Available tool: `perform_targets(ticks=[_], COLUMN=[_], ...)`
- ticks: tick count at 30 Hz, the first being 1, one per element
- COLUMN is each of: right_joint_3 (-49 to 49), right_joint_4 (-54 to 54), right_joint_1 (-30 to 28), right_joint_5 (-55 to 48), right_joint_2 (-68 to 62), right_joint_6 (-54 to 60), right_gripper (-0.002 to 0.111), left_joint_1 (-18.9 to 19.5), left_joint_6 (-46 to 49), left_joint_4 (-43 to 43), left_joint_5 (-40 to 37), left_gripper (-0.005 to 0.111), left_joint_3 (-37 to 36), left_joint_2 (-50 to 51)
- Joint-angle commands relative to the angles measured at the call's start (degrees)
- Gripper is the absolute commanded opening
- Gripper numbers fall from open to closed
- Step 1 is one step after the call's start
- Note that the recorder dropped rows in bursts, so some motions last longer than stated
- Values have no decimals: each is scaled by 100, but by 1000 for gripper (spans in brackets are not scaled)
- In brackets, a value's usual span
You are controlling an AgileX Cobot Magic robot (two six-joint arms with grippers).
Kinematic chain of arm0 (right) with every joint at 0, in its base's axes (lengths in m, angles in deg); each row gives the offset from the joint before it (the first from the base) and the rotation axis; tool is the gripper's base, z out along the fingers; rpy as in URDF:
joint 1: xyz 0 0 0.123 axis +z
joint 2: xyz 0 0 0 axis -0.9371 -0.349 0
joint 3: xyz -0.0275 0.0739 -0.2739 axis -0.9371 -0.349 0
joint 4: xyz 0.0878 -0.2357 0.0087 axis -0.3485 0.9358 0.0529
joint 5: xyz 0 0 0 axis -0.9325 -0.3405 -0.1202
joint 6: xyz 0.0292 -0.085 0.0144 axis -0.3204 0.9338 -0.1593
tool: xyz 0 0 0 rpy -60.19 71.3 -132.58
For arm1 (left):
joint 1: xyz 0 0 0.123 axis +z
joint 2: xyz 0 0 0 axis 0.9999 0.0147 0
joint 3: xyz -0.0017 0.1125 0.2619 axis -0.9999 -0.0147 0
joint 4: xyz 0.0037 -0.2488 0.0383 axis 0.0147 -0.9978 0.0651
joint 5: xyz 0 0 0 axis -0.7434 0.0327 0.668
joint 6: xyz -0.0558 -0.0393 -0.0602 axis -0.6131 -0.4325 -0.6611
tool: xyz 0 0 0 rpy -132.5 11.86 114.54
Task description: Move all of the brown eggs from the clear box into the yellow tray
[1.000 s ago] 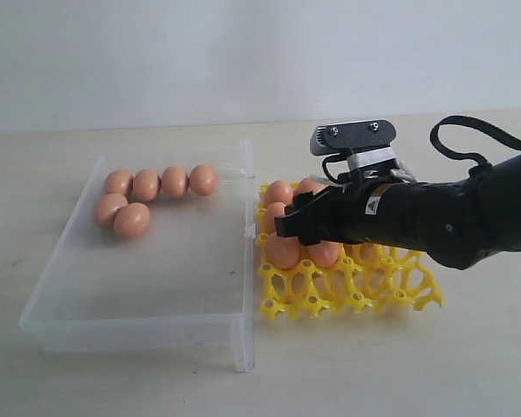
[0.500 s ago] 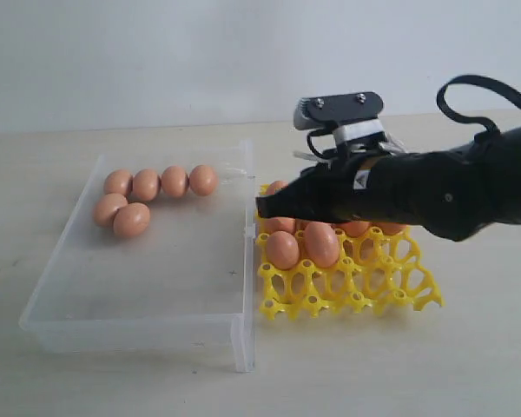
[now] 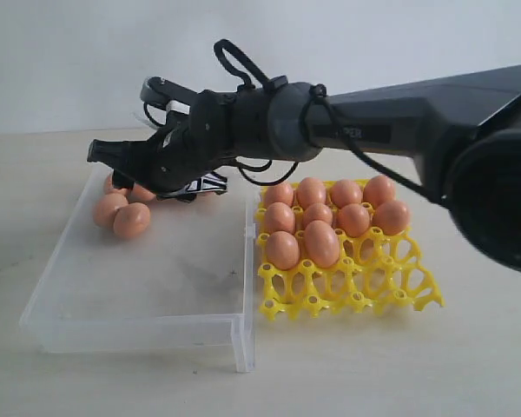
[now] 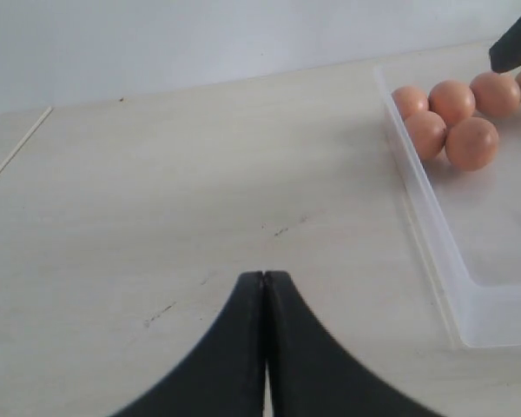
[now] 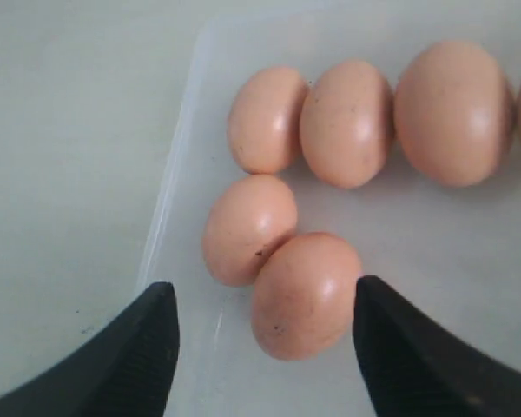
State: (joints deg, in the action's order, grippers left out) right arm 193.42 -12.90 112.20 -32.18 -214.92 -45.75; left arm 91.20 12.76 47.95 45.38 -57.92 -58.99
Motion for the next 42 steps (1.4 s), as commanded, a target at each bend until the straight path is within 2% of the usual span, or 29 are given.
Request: perform_targets(ticks=[1, 6, 35, 42], right_joint_3=[690, 1042, 1042, 1042], right_joint_4=[-667, -722, -500, -861], right_joint_1=[3, 3, -170, -170], right_joint_5=[-292, -454, -374, -288], right_joint_2=[-472, -740, -906, -1161], right_joint_6=[-80, -118, -226, -134], right_gripper=[58, 58, 58, 58], left_joint_1=[-34, -34, -34, -34], left_joint_6=[-29, -29, -29, -29], left_joint_4=[-14, -14, -14, -14], left_joint_5=[52, 52, 52, 52], left_gripper=[0, 0, 0, 0], left_joint_3=[23, 23, 23, 23], left_joint_2=[4, 4, 4, 4])
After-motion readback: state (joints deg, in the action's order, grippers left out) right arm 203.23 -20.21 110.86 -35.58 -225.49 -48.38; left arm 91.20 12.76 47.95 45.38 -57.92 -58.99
